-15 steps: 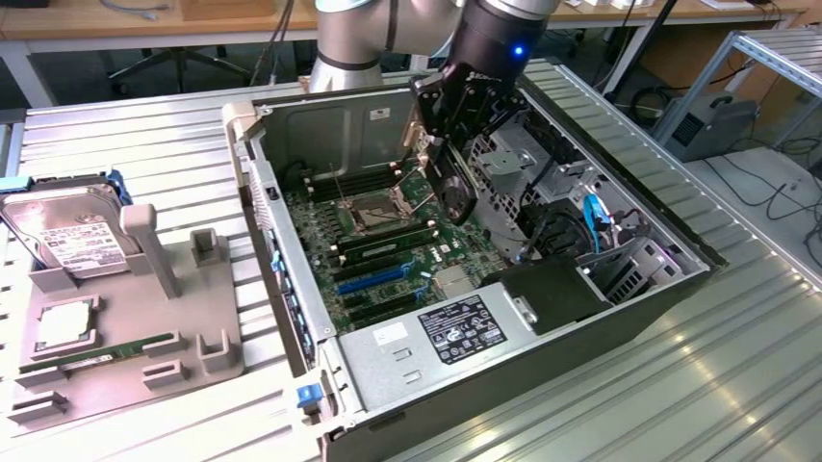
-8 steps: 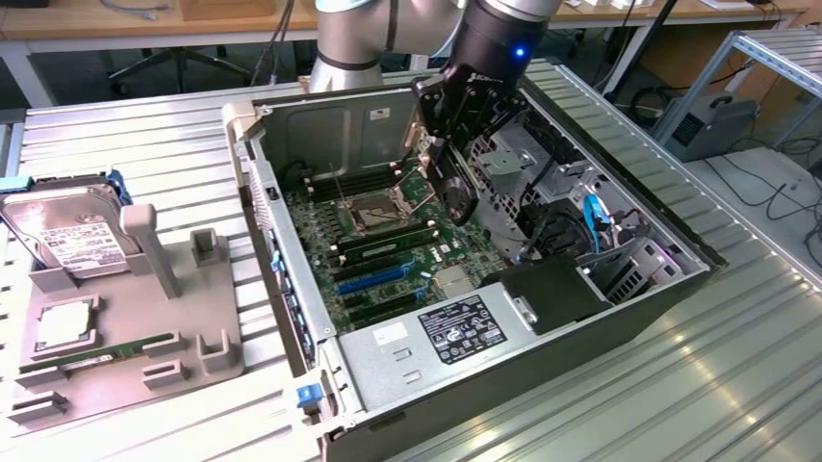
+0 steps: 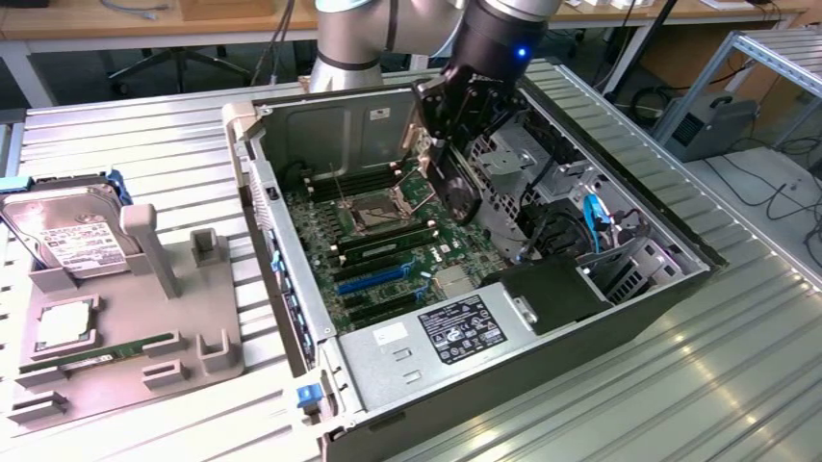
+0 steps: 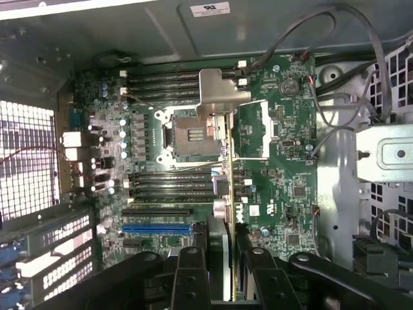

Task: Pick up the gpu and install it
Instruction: 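Pick up the gpu and move the gpu toward the slot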

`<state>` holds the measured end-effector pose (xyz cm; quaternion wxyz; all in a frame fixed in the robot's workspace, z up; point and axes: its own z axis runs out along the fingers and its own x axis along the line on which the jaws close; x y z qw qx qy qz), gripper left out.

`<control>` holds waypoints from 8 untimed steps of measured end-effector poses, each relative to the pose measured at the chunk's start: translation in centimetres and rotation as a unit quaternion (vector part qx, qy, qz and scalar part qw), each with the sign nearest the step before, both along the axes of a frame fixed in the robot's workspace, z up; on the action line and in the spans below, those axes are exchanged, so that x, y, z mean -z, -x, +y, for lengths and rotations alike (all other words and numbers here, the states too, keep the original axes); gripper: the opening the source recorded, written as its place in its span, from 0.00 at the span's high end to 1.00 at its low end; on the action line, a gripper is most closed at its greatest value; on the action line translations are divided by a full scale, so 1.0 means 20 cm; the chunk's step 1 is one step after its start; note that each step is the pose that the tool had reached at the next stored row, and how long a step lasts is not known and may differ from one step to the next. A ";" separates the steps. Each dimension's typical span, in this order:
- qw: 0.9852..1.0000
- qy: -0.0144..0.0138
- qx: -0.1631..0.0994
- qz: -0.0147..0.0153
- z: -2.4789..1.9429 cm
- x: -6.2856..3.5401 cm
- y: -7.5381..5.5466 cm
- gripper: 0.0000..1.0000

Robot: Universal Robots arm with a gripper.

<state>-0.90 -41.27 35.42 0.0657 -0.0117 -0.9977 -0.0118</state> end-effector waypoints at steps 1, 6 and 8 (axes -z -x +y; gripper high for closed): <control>1.000 0.000 -0.010 0.000 0.000 0.000 0.00 0.73; 0.998 0.000 -0.057 0.000 0.000 0.001 0.00 0.73; 0.998 0.000 -0.064 0.000 0.000 0.001 0.00 0.73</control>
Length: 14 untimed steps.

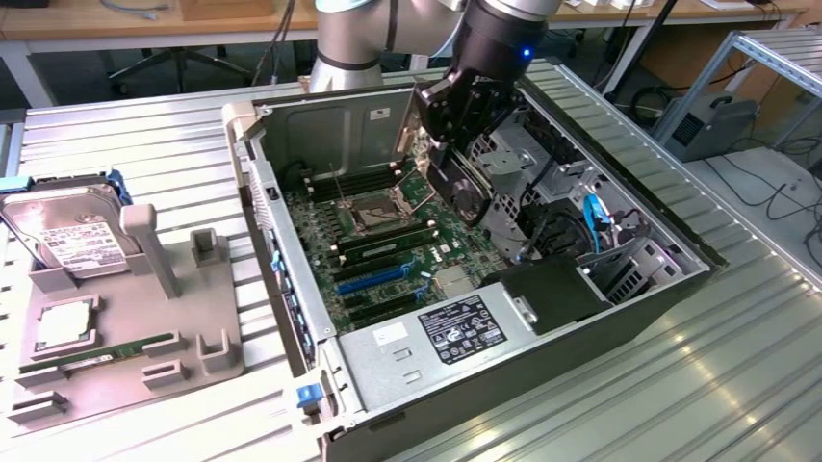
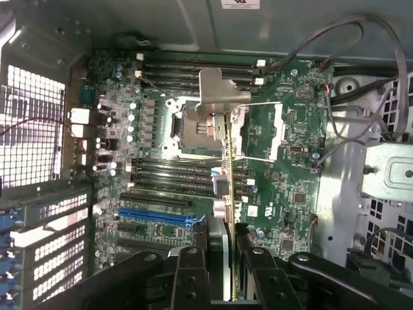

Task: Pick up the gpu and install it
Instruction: 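Pick up the gpu and move the gpu toward the slot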

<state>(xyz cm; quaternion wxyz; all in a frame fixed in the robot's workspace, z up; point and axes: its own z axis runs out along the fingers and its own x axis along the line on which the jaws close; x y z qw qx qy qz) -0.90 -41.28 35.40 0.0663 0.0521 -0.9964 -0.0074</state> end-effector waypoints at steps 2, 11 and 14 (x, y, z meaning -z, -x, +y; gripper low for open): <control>1.000 0.000 0.000 0.000 0.000 0.000 0.00 0.73; 1.000 0.000 -0.001 -0.007 0.000 0.001 0.00 0.73; 1.000 0.000 -0.001 -0.024 0.000 0.003 0.00 0.73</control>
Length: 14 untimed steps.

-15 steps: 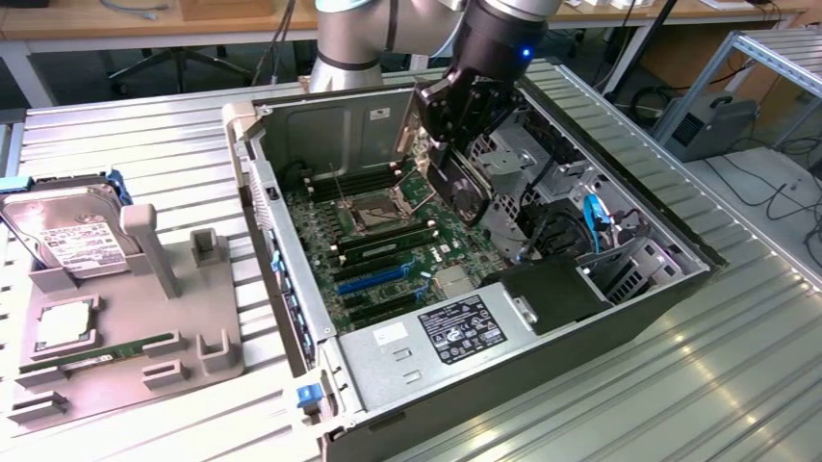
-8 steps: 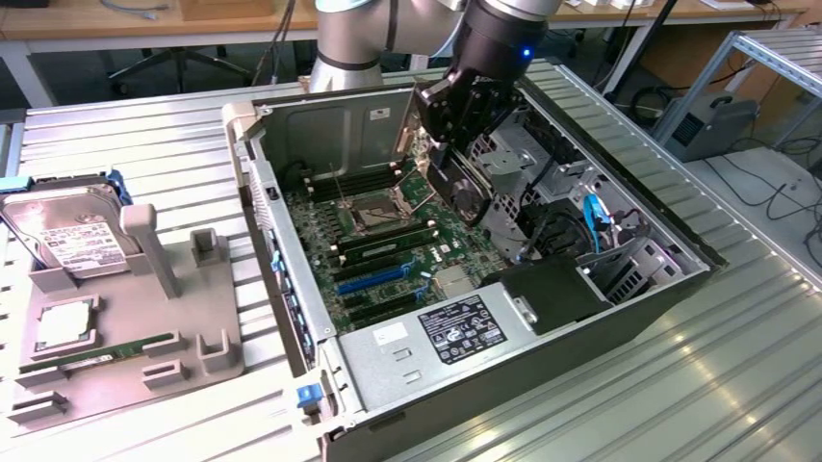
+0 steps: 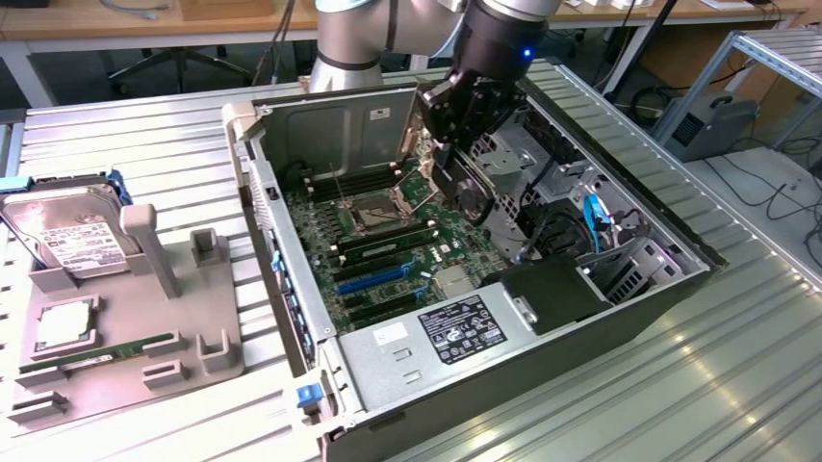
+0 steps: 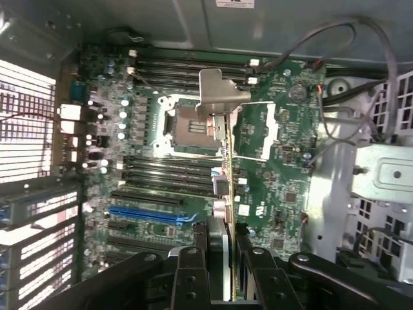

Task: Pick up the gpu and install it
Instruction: 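Pick up the gpu and move the gpu toward the slot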

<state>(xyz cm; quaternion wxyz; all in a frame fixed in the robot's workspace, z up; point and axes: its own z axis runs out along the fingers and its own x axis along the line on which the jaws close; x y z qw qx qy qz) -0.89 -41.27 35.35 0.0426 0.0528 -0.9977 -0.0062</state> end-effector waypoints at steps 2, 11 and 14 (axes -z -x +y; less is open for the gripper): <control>1.000 0.000 0.000 -0.011 0.000 0.001 0.00 0.73; 1.000 0.000 0.000 -0.031 0.000 0.003 0.00 0.73; 0.999 0.000 0.000 -0.033 0.000 0.003 0.00 0.73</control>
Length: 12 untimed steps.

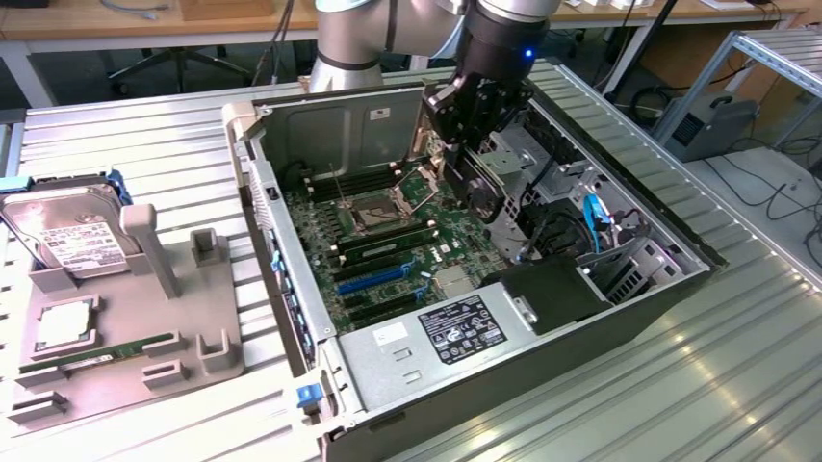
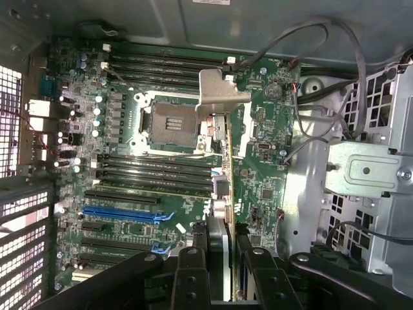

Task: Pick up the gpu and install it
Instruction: 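Pick up the gpu and move the gpu toward the slot, then insert the gpu into the slot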

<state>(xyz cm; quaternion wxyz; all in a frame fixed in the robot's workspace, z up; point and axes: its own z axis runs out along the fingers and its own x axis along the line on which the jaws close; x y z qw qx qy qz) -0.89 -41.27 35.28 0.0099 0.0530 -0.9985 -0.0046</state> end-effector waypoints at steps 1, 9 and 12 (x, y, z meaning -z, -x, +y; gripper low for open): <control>1.000 0.000 0.000 0.000 0.000 0.000 0.00 0.73; 1.000 0.000 0.000 0.000 0.000 0.000 0.00 0.73; 1.000 0.000 -0.007 0.000 0.000 0.000 0.00 0.73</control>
